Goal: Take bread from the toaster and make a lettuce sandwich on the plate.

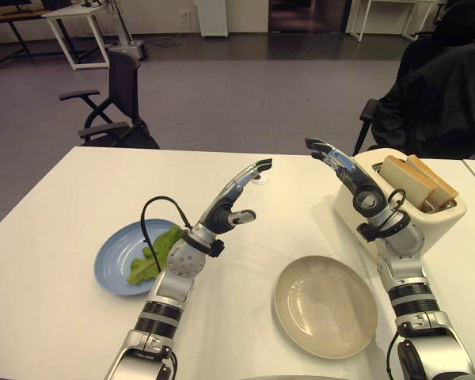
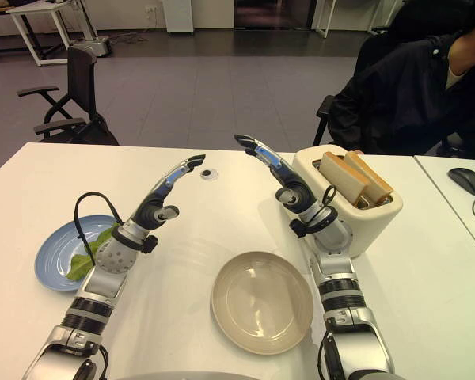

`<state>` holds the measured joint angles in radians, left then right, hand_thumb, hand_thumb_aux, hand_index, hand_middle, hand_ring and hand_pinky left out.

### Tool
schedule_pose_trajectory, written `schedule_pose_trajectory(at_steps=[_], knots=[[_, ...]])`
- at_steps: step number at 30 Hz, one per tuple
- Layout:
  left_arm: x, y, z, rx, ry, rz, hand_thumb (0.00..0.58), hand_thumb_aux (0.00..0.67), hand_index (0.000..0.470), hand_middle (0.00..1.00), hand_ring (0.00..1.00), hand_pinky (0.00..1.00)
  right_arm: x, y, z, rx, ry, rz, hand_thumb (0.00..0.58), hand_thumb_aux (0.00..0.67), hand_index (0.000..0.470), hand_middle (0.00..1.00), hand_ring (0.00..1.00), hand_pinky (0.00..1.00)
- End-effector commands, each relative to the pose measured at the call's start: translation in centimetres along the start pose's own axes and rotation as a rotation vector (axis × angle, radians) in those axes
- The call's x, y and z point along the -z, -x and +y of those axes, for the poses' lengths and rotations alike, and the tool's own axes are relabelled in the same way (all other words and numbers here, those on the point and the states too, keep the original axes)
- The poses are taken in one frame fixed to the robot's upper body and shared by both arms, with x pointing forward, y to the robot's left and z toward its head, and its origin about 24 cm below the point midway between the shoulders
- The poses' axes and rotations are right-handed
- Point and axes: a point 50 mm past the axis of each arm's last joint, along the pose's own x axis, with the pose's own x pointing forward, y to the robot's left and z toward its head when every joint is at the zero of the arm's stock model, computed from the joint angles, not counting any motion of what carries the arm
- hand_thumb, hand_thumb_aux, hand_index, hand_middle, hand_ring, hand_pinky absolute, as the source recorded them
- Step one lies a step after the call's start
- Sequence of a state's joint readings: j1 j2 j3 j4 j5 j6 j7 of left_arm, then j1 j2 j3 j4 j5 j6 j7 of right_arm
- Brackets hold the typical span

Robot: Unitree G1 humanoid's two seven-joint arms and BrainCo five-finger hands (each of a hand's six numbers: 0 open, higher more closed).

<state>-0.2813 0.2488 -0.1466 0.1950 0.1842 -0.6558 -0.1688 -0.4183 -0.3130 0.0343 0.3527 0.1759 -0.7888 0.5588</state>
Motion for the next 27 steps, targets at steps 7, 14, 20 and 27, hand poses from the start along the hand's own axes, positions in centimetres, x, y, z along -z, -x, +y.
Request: schedule_pose_trajectory(at_steps=[7,14,20,27], knots=[[0.1,-0.1,-0.3,0.019,-0.002,0.011,0.000,0.000,0.000,0.00,0.00,0.00,0.1,0.3,0.0,-0.012,0.017,0.019,0.000,0.000,0.000,0.00,0.00,0.00],[0.3,0.0,-0.4,0.020,0.001,0.015,0.000,0.000,0.000,0.00,0.00,0.00,0.2,0.4,0.0,-0.011,0.030,0.023,0.000,0.000,0.000,0.00,0.00,0.00],[0.3,0.0,-0.4,0.019,0.001,0.017,0.000,0.000,0.000,0.00,0.00,0.00,0.0,0.4,-0.2,-0.005,0.044,0.016,0.000,0.000,0.000,0.00,0.00,0.00],[0.7,-0.3,-0.9,0.038,0.016,0.030,0.000,0.000,0.000,0.00,0.00,0.00,-8.1,3.4,-10.3,0.318,0.277,-0.179,0.000,0.000,0.000,0.00,0.00,0.00]])
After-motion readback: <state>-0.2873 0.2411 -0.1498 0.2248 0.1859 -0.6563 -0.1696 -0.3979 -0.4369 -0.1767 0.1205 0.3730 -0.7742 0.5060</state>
